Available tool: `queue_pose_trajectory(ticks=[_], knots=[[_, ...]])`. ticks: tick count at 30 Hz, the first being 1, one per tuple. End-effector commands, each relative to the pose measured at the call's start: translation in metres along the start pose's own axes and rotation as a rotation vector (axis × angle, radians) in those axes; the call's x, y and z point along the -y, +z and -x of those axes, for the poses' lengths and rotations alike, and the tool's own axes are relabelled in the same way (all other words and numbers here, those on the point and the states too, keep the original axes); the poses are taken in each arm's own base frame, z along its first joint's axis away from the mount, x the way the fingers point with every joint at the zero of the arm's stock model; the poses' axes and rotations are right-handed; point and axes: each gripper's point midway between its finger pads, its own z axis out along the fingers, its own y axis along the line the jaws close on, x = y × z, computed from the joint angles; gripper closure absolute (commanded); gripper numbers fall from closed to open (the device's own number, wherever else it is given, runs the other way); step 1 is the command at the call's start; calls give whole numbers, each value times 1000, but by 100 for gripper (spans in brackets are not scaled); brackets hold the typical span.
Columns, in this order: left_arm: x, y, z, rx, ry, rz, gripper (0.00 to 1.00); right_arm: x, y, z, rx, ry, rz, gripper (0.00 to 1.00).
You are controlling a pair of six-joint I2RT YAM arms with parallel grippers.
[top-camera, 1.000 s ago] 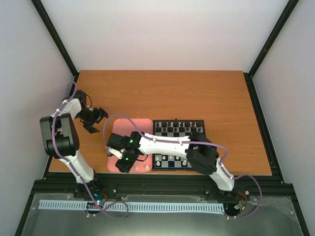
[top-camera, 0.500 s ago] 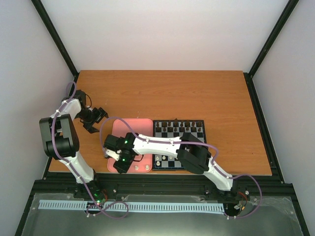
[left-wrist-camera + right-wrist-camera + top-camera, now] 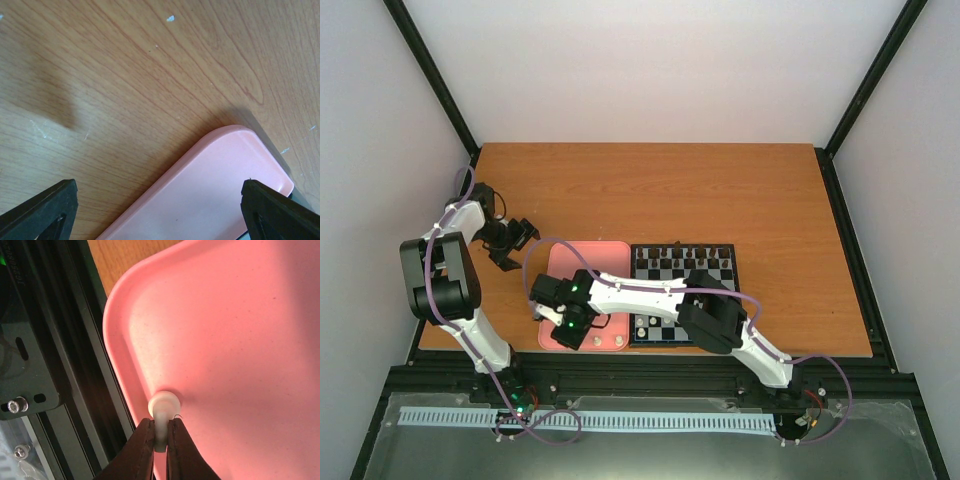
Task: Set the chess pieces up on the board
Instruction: Pick up the chess piece from the storage box, then place the chess piece on the chessboard.
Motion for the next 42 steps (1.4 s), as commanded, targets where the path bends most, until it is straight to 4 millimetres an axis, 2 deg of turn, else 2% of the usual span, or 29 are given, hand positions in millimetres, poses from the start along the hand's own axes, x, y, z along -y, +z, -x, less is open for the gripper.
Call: queue_pose_trajectory(ticks=[1,6,9,12,16,22,26,31,34,42], knots=[[5,-8,-2,13,27,-21,0,6,-5,7,19,0,-55,97],[6,-8,-1,13,25,-23,0,25,-29,16,93,56,-143,97],[7,-8,-1,11,25,-25,0,41,-57,18,146,121,-197,97],[7,-9,-2,12,25,-29,0,59,-84,8,187,201,-249,97],[6,-8,-3,9,25,-29,0,74,-112,-22,200,307,-264,97],[4,-7,-6,5,22,-28,0,78,-138,-92,112,409,-285,97],[4,-5,-4,6,21,-27,0,71,-142,-131,48,457,-267,97],[6,-6,-2,6,23,-26,0,62,-134,-159,11,493,-211,97],[6,-6,-2,8,23,-24,0,62,-122,-167,-16,497,-197,97],[5,-8,-3,11,26,-21,0,72,-96,-169,-41,500,-214,97]])
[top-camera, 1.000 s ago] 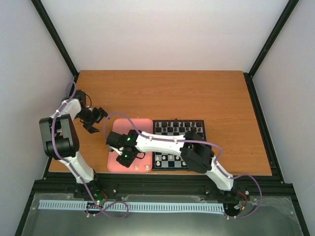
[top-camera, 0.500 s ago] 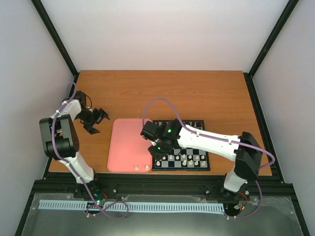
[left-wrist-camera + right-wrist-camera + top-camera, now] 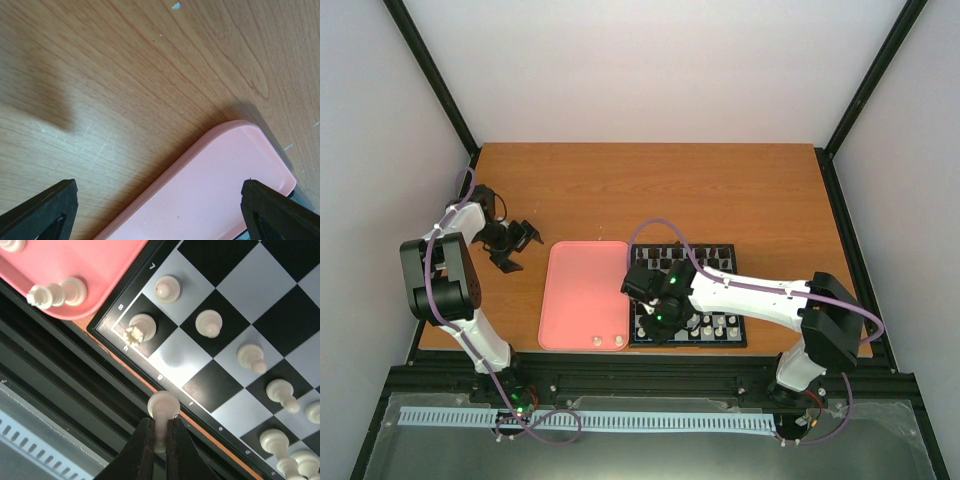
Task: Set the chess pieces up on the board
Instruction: Place the chess piece on the chessboard.
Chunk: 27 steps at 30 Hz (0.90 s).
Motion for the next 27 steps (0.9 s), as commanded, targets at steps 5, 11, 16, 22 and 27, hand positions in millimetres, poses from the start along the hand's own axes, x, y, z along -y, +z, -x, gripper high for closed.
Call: queue_pose_trajectory(ticks=[5,11,16,22,27], knots=[[7,-9,2,25,30,-16,0,-1,18,20,26,18,-1,97],[6,-8,2,22,30,-14,0,4,25,20,7,19,-11,97],[6,-7,3,21,30,-14,0,9,28,19,-4,18,-18,97],[6,-6,3,17,28,-14,0,11,33,16,-20,17,-14,97],[6,-6,3,16,29,-12,0,13,37,16,-23,19,-24,97]])
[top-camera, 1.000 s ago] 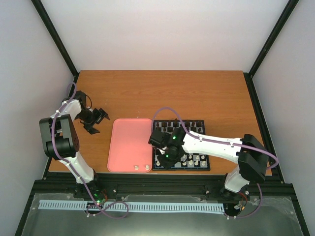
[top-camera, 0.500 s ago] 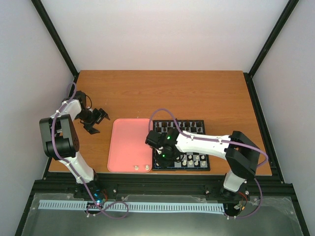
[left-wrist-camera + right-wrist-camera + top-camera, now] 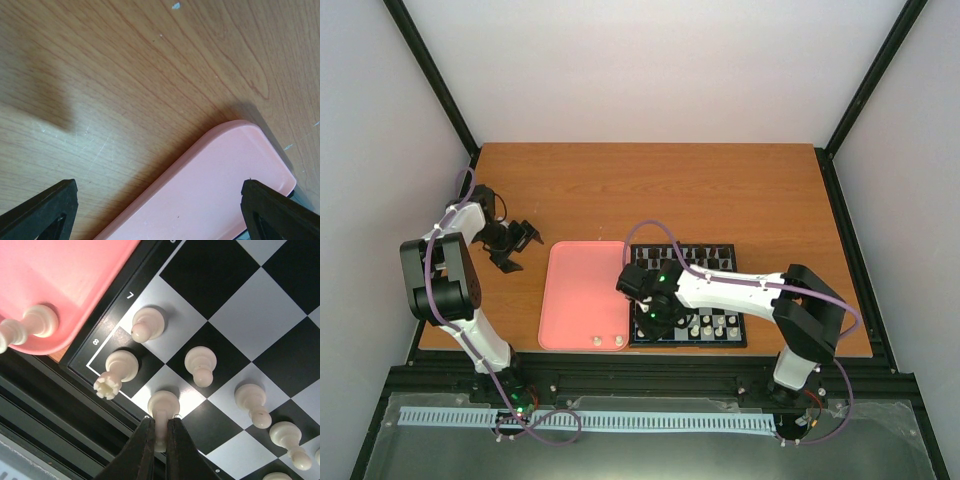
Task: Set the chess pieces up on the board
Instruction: Place the chess piece on the chessboard, then pick up the chess piece from the storage box.
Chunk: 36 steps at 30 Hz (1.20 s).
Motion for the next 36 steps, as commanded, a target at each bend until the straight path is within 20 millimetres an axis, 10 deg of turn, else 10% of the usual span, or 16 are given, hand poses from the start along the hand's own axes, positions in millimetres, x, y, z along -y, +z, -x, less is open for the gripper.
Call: queue_pose_trajectory(ticks=[1,14,26,36], knots=[[6,-7,3,17,30,-14,0,6,8,-1,-11,3,-16,97],[5,-5,3,13,29,-10,0,6,7,0,-5,-2,-14,86],[5,-5,2,11,29,-11,0,-20,-61,1,60,-81,66,64],[7,-7,4,21,29,-15,0,-62,-62,75,166,-210,119,47]])
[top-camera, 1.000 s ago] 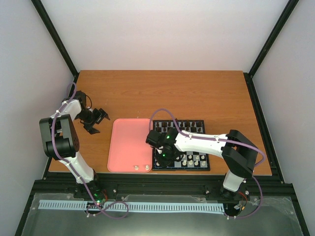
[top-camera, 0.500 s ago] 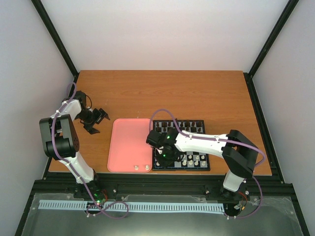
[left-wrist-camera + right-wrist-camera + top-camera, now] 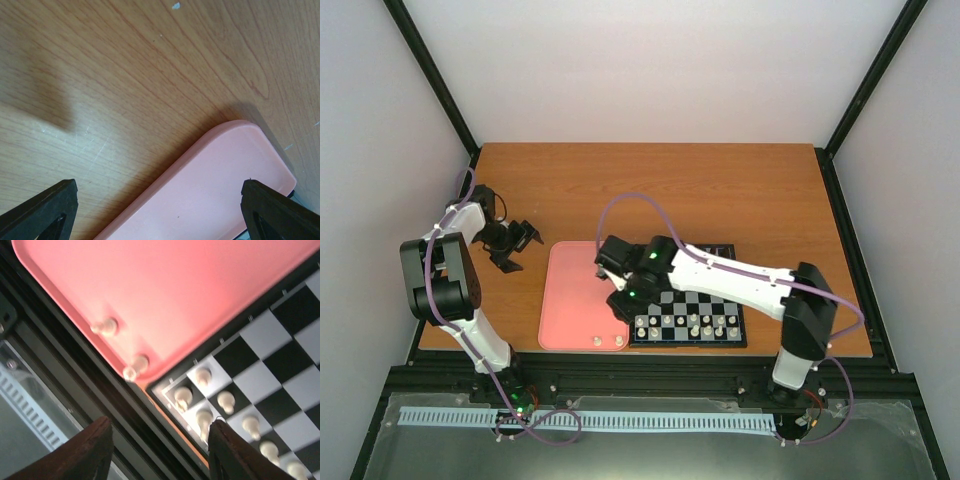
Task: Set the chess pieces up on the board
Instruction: Pick up the chess piece from the storage box.
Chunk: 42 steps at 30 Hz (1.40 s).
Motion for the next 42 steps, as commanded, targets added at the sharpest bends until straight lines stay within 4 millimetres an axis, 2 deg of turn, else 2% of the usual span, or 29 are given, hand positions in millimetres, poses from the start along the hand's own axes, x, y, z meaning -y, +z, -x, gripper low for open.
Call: queue_pose_trajectory(ticks=[1,4,9,23,31,39,42], knots=[[7,-6,4,19,28,-15,0,-18,26,31,17,-85,35,46],[7,-6,4,18,30,-13,0,-34,48,44,-4,-143,61,45],[8,-8,3,20,32,-20,0,-61,77,40,-67,-225,91,44],[7,-8,0,16,30,-25,0,-62,107,24,-160,-196,109,45],[6,-7,0,17,33,-21,0,-56,116,24,-176,-184,80,57],[7,-6,2,13,32,-21,0,-57,120,24,-189,-194,79,83],[6,-5,1,11,29,-20,0,-58,120,23,-192,-198,83,87]])
